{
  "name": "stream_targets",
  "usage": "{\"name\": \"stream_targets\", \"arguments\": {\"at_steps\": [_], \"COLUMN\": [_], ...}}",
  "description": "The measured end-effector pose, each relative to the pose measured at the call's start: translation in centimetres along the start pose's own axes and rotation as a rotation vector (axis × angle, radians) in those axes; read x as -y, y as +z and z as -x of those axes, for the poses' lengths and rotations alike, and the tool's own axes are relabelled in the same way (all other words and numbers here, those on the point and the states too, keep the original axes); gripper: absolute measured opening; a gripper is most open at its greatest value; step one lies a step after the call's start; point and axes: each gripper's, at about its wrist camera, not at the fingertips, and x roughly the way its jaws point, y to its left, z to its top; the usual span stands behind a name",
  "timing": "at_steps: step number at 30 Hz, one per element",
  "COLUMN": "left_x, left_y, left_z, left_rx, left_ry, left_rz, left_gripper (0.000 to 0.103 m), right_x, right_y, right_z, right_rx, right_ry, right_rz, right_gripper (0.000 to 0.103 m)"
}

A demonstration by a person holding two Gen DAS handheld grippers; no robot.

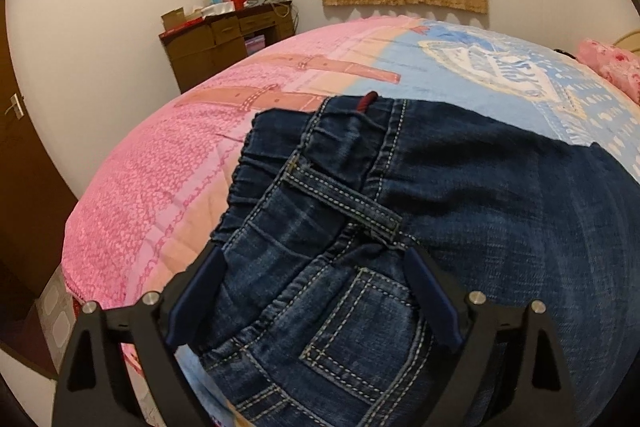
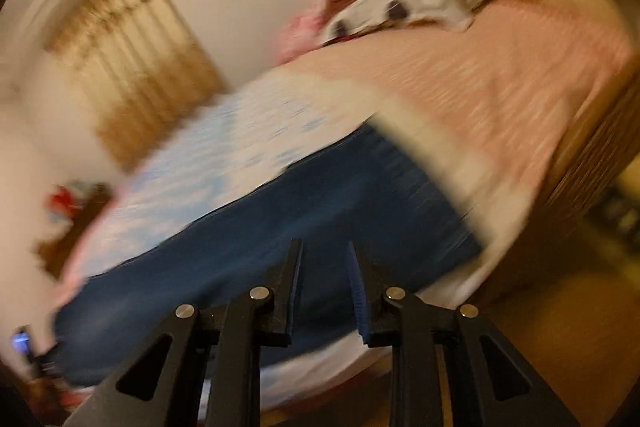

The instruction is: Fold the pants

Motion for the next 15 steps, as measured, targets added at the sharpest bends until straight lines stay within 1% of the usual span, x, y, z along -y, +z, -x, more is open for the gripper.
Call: {"name": "stream_targets", "arguments": {"at_steps": [2, 4, 5, 8, 9, 10, 11, 13, 15], "left_x": [0.2, 0.3, 0.4, 0.7, 0.7, 0.7, 0.7, 0.7, 0.7], "left_y": [0.0, -0.1, -0.3, -0.8, -0.9, -1.0, -1.1, -1.2, -1.0], "left_z": [0.3, 0.6, 0.6, 0.7, 0.8, 0.8, 0.9, 0.8, 0.7], "left_rx": [0.002, 0.002, 0.001, 0.000, 0.003, 0.007, 0.009, 0.008, 0.009], "left_ry": [-0.017, -0.066, -0.074, -0.067, -0.068, -0.069, -0.071, -0.073, -0.071], "left_rz": [0.011, 0.017, 0.016, 0.006, 0.005, 0.003, 0.001, 0.001, 0.005], "left_gripper": [0.094, 0.094, 0.094, 0.094, 0.094, 0.094, 0.094, 0.094, 0.095], "right_x": [-0.6, -0.1, -0.3, -0.5, 0.0, 0.3, 0.9, 1.7, 2.4], "right_y": [-1.3, -2.4, -2.7, -3.4, -3.6, -3.7, -3.8, -3.8, -3.5], "right_z": [-0.8, -1.7, -2.1, -3.4, -3.7, -3.7, -3.5, -2.2, -2.4], "right_rx": [-0.030, -0.045, -0.050, -0.059, -0.063, -0.056, -0.038, 0.001, 0.023], "right_ry": [0.016, 0.070, 0.082, 0.070, 0.043, 0.040, 0.030, 0.024, 0.014], "right_rz": [-0.043, -0.106, -0.120, -0.143, -0.179, -0.208, -0.258, -0.312, -0.344], "right_gripper": [0.025, 0.025, 0.025, 0.025, 0.025, 0.025, 0.025, 0.025, 0.025]}}
